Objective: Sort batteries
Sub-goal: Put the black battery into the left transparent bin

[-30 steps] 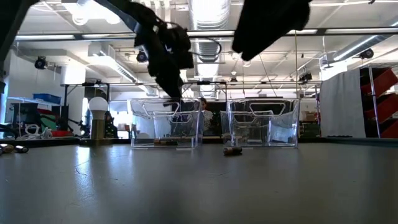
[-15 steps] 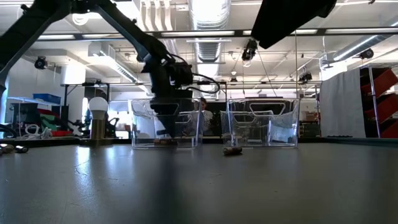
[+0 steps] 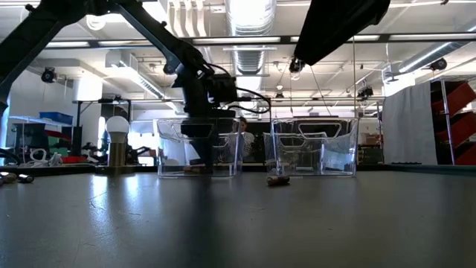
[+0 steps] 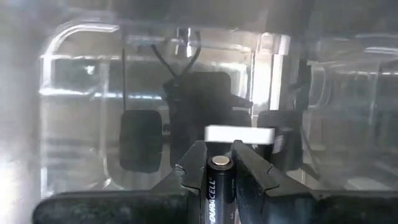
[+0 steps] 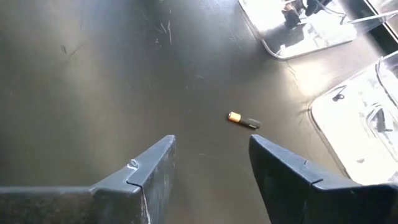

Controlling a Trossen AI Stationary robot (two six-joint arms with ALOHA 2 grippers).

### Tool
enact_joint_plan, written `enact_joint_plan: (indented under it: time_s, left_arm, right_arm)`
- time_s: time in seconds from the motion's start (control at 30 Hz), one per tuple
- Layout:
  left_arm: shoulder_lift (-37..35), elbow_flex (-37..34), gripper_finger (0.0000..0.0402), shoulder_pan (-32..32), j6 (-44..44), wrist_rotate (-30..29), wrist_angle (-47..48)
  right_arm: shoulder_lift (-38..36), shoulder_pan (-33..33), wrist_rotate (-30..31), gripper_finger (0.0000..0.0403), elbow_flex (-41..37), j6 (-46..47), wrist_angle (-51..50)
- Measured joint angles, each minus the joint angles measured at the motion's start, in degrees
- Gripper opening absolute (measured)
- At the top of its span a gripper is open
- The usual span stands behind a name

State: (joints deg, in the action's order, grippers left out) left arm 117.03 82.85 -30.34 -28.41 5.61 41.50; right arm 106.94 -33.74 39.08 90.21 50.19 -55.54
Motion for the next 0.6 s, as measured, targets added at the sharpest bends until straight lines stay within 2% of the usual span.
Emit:
enact_joint_plan:
  time_s: [0.2, 0.43, 0.6]
  left_arm:
    - [1.37, -0.02, 0.0032, 0.09, 2.09, -1.28, -0.8]
    - [1.7, -0.02, 0.0072, -0.08, 2.78, -1.71, -1.49]
    - [1.7, -0.02, 0.0079, -0.08, 2.08, -1.71, -1.58]
  right_arm:
    - [0.0, 0.14, -0.02, 0.0199, 0.0, 0.54, 0.04]
    - [0.0, 0.14, -0.12, 0.0201, 0.0, 1.5, 0.09]
    - [0.0, 0.14, -0.41, 0.0203, 0.0, 1.79, 0.1]
